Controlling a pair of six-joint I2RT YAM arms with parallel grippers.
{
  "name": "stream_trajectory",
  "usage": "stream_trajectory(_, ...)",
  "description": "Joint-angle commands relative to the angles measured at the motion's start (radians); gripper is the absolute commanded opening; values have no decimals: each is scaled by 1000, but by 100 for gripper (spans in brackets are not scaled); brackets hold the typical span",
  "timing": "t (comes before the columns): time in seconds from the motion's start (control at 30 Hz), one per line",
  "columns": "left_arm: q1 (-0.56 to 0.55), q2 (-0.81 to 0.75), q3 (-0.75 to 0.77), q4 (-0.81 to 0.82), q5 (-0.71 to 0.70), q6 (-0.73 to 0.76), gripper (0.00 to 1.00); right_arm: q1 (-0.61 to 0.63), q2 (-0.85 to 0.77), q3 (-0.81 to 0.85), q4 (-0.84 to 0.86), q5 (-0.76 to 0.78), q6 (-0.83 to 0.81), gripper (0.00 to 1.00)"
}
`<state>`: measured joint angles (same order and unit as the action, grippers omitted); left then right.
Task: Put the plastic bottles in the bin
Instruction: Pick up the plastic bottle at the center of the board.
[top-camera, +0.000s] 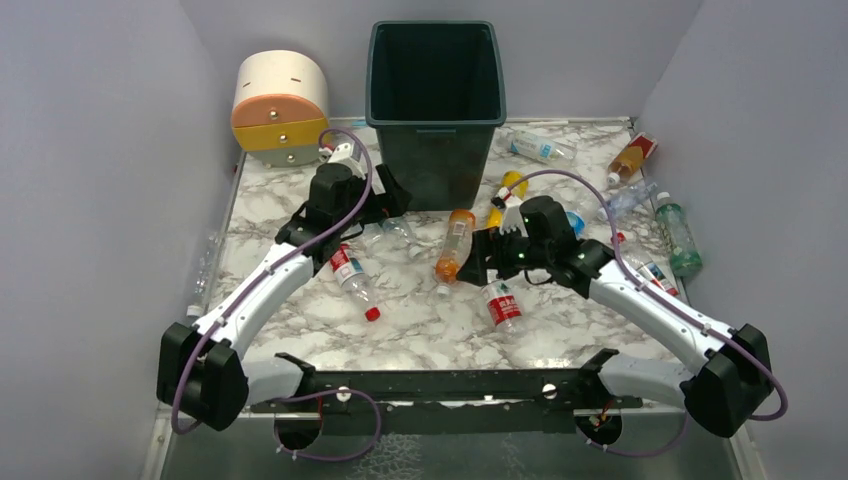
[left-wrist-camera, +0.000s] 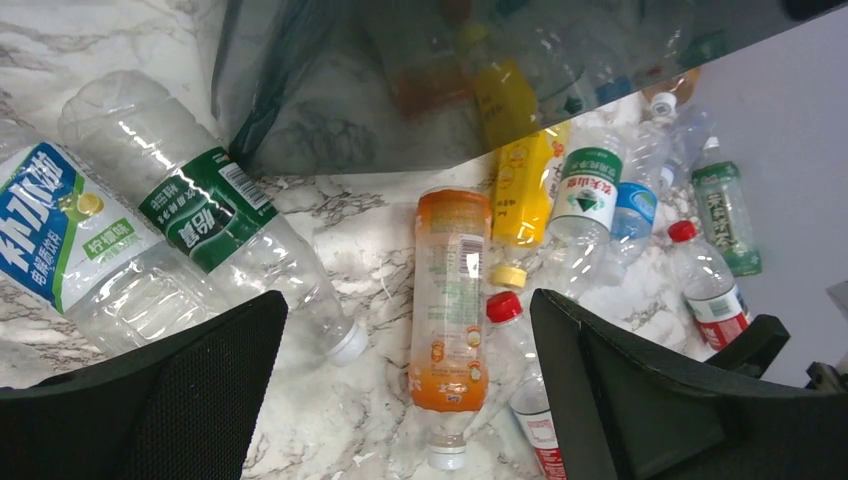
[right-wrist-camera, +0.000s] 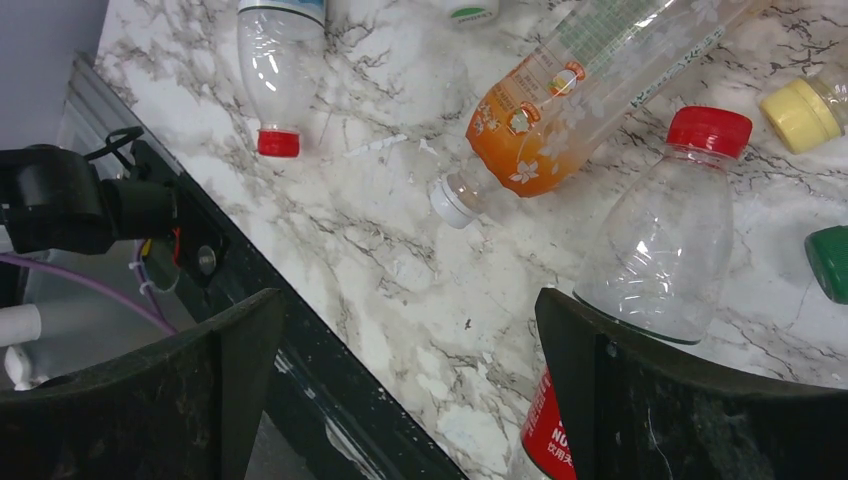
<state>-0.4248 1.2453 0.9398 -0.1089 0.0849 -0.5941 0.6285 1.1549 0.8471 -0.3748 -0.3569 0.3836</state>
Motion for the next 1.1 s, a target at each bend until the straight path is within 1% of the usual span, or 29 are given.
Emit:
stream_trajectory(0.0, 0, -82, -4, -28, -5, 4, 99, 4, -41, -16, 10, -6, -2, 99)
stream_trajectory(0.13, 0, -137, -4, -64, 21, 1, 99, 3, -73, -14, -23, -10, -3, 99)
stream_trajectory(0.23, 0, -178, -2, -119, 41, -2, 99, 2, -106, -25, -30, 0, 8, 99)
stream_trajectory(0.43, 0, -276, -20, -224, 100, -12, 99, 4, -166, -6, -103, 7, 35, 99)
stream_trajectory(0.57, 0, -307, -13, -293, 153, -22, 99, 3, -187, -20, -132, -36, 84, 99)
stream_trajectory(0.73, 0, -392, -38, -311, 185, -18, 99, 2, -208, -31, -189, -59, 114, 99)
stream_trajectory(0.9, 0, -416, -62, -324, 227, -22, 99, 4, -243, -63, -252, 21, 134, 99)
stream_trajectory(1.07, 0, -414, -75, -332, 232, -21, 99, 6, -225, -105, -276, 116, 133, 100)
